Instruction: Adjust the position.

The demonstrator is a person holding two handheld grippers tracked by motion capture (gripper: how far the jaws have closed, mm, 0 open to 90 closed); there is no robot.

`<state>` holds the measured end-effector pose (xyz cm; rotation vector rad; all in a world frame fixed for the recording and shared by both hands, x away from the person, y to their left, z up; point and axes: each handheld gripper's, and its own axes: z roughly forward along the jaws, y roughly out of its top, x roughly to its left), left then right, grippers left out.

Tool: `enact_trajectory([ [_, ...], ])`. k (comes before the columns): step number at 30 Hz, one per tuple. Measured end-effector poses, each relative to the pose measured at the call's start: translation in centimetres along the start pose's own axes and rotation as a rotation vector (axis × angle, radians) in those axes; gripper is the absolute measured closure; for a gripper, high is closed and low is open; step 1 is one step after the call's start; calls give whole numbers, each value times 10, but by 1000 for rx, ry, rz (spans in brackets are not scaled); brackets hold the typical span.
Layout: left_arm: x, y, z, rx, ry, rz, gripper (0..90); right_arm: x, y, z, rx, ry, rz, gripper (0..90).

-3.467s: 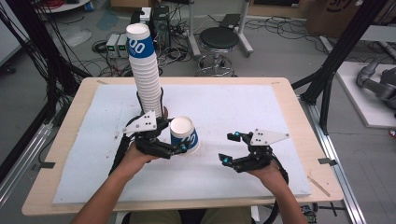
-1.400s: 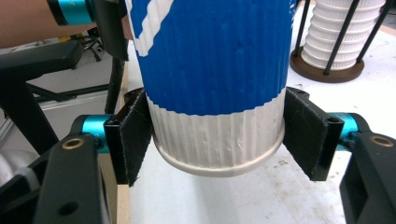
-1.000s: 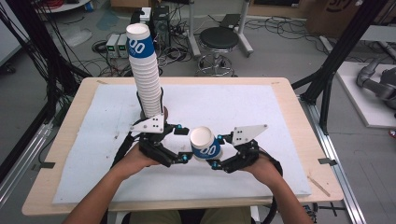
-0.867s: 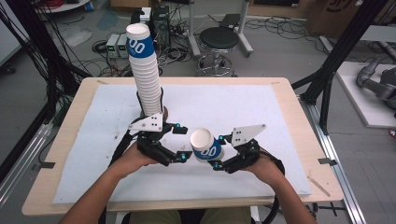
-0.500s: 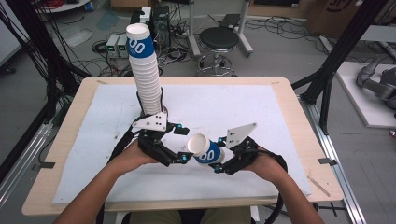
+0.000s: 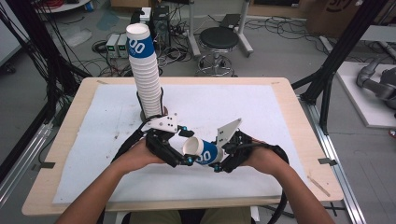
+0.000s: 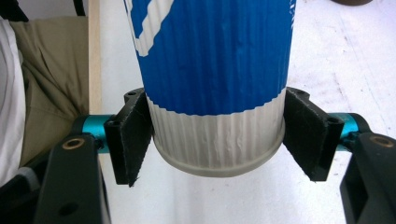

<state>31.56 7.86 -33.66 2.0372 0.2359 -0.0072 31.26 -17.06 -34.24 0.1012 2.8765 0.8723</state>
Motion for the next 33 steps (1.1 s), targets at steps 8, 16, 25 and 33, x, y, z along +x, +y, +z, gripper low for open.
enact_trajectory([
  [8,1,0,5,42,-27,9,228,1,7,1,62,1,-34,298],
  [16,-1,-1,9,81,-44,53,305,3,6,2,96,3,-35,286],
  [25,3,-6,2,14,-46,36,304,0,-2,-7,-77,-8,34,200],
  [33,7,-18,-5,-73,-50,3,303,-3,-12,-24,-294,-6,122,200],
])
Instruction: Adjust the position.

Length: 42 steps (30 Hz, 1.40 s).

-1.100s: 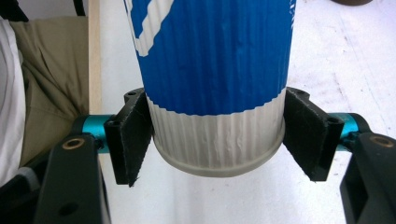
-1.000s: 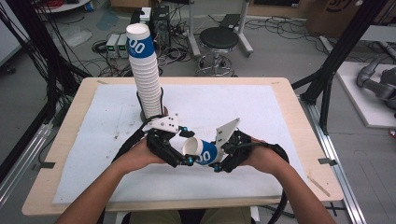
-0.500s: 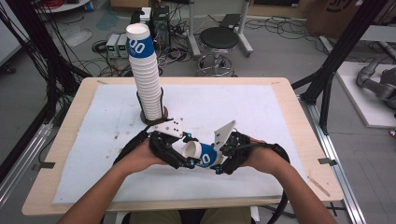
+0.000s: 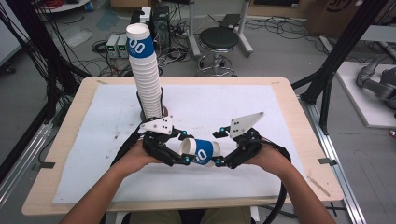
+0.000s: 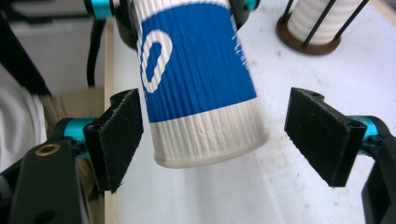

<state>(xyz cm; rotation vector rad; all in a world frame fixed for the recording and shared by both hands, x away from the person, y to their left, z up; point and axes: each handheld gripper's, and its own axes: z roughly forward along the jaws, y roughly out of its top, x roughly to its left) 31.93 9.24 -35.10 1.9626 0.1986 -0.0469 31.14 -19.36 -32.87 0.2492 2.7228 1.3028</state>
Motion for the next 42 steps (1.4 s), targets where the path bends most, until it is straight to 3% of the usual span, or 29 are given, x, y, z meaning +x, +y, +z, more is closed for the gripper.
enact_trajectory([
  [8,3,-9,-7,-79,10,-15,302,-4,-8,-11,-182,-32,73,200],
  [15,5,-17,-14,-141,15,-18,303,-5,-16,-15,-246,-72,98,200],
  [27,3,-27,-18,-185,10,-16,303,2,-41,-4,-293,-72,153,200],
  [33,2,-31,-18,-197,-11,-7,303,3,-50,3,-290,-44,186,199],
  [42,1,-32,-20,-217,-26,-4,303,7,-58,11,-298,13,197,200],
])
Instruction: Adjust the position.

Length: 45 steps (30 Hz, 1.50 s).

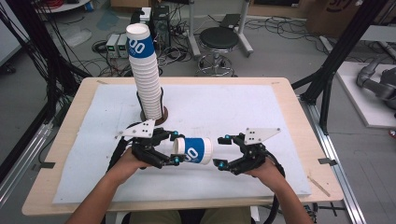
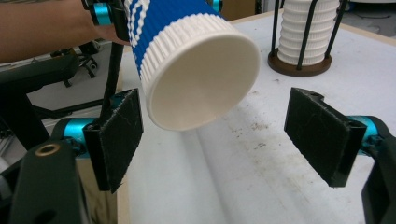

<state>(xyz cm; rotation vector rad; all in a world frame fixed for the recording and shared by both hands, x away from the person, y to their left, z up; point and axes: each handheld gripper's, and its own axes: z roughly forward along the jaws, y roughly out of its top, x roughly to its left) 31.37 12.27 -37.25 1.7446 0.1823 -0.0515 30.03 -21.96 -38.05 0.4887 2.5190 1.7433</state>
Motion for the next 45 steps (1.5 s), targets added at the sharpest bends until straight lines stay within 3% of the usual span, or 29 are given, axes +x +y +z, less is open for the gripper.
enact_trajectory([
  [25,-6,-1,10,-23,-89,27,308,6,1,22,-7,152,1,179],
  [32,-4,-8,10,15,-65,21,316,5,2,19,-7,123,-30,252],
  [37,-5,-14,11,47,-56,27,318,5,-1,21,19,123,-44,270],
  [40,-5,-19,12,91,-45,37,318,6,-3,24,51,111,-57,274],
  [45,-5,-29,13,110,-36,29,317,5,-8,29,83,105,-76,277],
])
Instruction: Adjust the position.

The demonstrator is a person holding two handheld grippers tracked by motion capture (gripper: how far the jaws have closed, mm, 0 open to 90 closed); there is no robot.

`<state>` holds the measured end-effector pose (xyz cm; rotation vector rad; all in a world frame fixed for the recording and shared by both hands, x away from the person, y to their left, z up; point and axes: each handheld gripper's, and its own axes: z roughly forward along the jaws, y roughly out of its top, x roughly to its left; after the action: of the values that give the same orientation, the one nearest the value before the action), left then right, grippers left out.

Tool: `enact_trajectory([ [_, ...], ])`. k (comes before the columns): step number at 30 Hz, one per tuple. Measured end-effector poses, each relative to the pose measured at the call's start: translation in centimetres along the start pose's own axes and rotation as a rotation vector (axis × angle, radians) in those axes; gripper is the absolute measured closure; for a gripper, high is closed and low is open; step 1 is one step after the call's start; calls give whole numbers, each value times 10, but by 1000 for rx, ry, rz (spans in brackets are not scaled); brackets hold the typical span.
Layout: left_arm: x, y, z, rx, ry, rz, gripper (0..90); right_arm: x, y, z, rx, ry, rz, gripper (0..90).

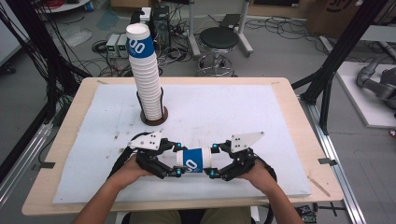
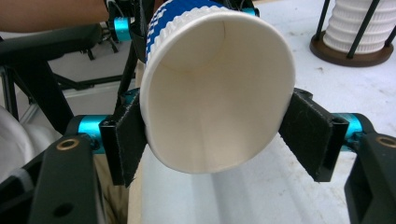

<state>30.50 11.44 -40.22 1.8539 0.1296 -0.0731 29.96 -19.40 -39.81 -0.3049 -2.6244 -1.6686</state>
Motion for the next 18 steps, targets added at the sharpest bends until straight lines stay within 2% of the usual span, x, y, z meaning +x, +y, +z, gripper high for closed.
enact_trajectory([
  [3,-1,-2,1,12,9,-3,315,1,-2,2,11,-2,-1,278],
  [5,-2,-2,1,23,23,-24,308,1,-2,2,16,1,3,279],
  [6,-2,-3,1,34,41,-33,292,1,-2,2,14,-1,4,280],
  [8,-2,-3,2,45,66,-68,200,0,-2,0,3,1,9,287],
  [12,-5,-3,2,43,66,-39,209,-1,-4,-2,10,4,10,290],
  [18,-4,-1,-3,40,107,-43,186,0,-4,-4,15,-3,7,296],
])
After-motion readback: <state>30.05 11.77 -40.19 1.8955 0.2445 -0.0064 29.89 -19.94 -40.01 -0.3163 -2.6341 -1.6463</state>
